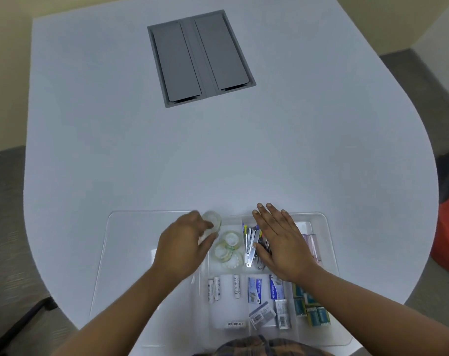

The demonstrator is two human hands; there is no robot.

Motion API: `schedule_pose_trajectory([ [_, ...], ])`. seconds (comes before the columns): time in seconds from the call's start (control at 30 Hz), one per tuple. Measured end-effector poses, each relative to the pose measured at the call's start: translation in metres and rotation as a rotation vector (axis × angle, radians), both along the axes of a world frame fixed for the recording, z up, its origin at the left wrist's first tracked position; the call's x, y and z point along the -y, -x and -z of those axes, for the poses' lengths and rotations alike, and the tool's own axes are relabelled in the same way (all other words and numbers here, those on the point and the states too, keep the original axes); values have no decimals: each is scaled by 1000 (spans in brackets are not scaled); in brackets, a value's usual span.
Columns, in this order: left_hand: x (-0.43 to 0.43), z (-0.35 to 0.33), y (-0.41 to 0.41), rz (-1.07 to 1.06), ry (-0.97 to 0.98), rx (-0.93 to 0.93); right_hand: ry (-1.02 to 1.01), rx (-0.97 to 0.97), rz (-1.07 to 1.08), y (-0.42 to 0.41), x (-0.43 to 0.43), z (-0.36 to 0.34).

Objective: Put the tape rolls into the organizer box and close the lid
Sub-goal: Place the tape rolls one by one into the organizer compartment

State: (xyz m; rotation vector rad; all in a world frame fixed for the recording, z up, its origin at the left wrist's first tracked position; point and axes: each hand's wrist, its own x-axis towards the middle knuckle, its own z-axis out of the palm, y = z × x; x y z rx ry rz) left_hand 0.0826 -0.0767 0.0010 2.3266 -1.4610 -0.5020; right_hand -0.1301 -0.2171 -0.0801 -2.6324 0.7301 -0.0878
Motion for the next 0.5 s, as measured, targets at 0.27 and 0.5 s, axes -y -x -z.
schedule_pose_trajectory([
  [0.27,-15,24,35,159,-299,115,17,-53,-28,0,-2,-4],
  [0.5,-8,44,37,192,-415,223,71,-151,-1,-3,-6,-15],
])
